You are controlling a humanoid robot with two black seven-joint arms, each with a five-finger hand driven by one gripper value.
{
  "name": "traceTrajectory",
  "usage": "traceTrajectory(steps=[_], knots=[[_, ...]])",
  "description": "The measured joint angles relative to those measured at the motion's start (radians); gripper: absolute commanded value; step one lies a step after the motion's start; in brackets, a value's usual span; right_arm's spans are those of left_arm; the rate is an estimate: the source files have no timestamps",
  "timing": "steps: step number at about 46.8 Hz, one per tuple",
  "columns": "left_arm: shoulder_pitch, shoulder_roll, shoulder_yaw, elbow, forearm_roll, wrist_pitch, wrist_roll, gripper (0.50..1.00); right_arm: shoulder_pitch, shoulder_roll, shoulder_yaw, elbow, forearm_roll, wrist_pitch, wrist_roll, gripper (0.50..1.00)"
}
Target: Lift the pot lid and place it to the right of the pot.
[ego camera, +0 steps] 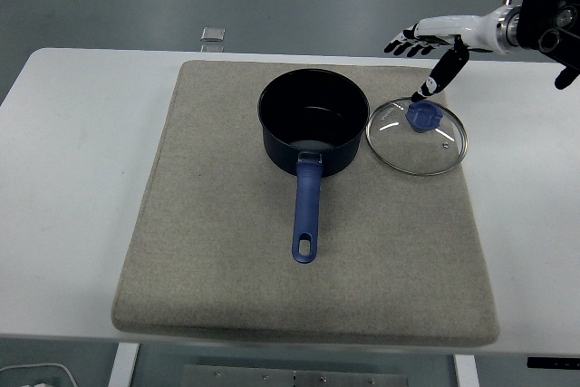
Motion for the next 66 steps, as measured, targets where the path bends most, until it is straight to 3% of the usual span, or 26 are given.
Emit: traceTrajectory(steps=[17, 30, 53, 66], knots=[[0.0, 0.0, 0.0, 0.0, 0.0, 0.0, 0.0, 1.0, -0.104, -0.016, 0.194, -0.077, 0.338, -0.042, -0.012, 0.913], [0.0, 0.0, 0.0, 0.0, 0.0, 0.0, 0.0, 1.0, -0.204, 0.009, 0.342, -0.093, 0.568, -0.14, -0.1, 0.913], [0.0, 0.0, 0.0, 0.0, 0.0, 0.0, 0.0, 1.0, -0.313, 0.073, 0.414, -0.134, 1.071, -0.226, -0.093, 0.913], [0.0, 0.0, 0.0, 0.0, 0.0, 0.0, 0.0, 1.0, -0.326, 0.083, 0.415, -0.132, 1.087, -0.224, -0.042, 0.915]])
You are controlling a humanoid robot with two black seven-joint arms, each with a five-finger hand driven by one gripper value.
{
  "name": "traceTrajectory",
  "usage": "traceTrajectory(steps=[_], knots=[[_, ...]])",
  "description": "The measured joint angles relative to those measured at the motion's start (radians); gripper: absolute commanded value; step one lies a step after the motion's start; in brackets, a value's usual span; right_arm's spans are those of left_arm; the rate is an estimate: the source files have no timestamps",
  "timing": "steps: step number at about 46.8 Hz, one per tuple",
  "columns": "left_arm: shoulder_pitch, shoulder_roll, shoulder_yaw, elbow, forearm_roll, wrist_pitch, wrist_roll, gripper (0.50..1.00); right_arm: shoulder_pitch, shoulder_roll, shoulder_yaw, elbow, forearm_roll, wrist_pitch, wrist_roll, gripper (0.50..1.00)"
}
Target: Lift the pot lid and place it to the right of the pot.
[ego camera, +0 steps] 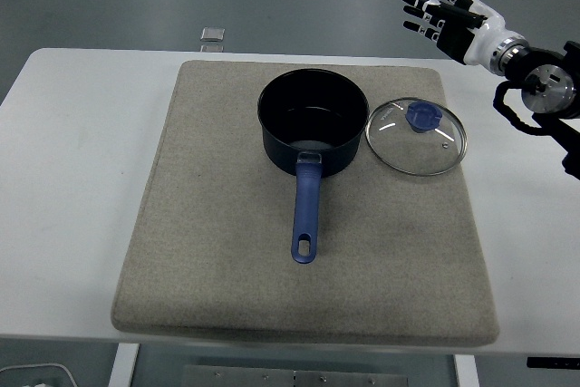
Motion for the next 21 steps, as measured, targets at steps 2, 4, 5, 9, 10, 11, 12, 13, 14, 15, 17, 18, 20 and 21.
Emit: traceTrajectory(steps=[2, 4, 5, 9, 10, 11, 12, 13, 14, 15, 17, 18, 20, 21], knots=[[0.0, 0.0, 0.0, 0.0, 0.0, 0.0, 0.0, 1.0, 0.0, 0.0, 0.0, 0.0, 0.0, 0.0, 0.001, 0.917], [-0.001, 0.0, 0.0, 0.0, 0.0, 0.0, 0.0, 1.0, 0.0, 0.0, 0.0, -0.001, 0.0, -0.001, 0.001, 0.915], [0.0, 0.0, 0.0, 0.0, 0.0, 0.0, 0.0, 1.0, 0.0, 0.001, 0.0, -0.001, 0.0, -0.001, 0.002, 0.915], [0.0, 0.0, 0.0, 0.0, 0.0, 0.0, 0.0, 1.0, -0.002, 0.002, -0.001, -0.001, 0.002, -0.002, 0.003, 0.915], [0.0, 0.0, 0.0, 0.0, 0.0, 0.0, 0.0, 1.0, -0.004, 0.002, -0.001, -0.001, 0.002, -0.002, 0.003, 0.915], [-0.001, 0.0, 0.0, 0.0, 0.0, 0.0, 0.0, 1.0, -0.007, 0.002, -0.001, -0.001, 0.002, -0.002, 0.004, 0.915], [-0.001, 0.0, 0.0, 0.0, 0.0, 0.0, 0.0, 1.0, -0.01, 0.002, -0.001, -0.001, 0.002, -0.003, 0.005, 0.915], [0.0, 0.0, 0.0, 0.0, 0.0, 0.0, 0.0, 1.0, -0.013, 0.002, -0.001, -0.001, 0.003, -0.003, 0.007, 0.915], [0.0, 0.0, 0.0, 0.0, 0.0, 0.0, 0.0, 1.0, -0.015, 0.002, -0.001, -0.001, 0.004, -0.003, 0.009, 0.915], [0.0, 0.0, 0.0, 0.0, 0.0, 0.0, 0.0, 1.0, -0.016, 0.002, -0.001, -0.001, 0.004, -0.003, 0.012, 0.915], [0.0, 0.0, 0.0, -0.001, 0.0, 0.0, 0.0, 1.0, -0.017, 0.002, 0.0, -0.001, 0.004, -0.003, 0.019, 0.915], [-0.001, 0.0, 0.0, -0.001, 0.0, 0.0, 0.0, 1.0, -0.017, 0.002, 0.0, -0.001, 0.004, -0.003, 0.021, 0.917], [-0.001, 0.0, 0.0, -0.001, 0.0, 0.0, 0.0, 1.0, -0.02, 0.003, 0.0, 0.0, 0.004, -0.003, 0.027, 0.917], [0.0, 0.0, 0.0, -0.001, 0.0, 0.0, 0.0, 1.0, -0.023, 0.003, 0.001, 0.0, 0.004, -0.003, 0.03, 0.917]])
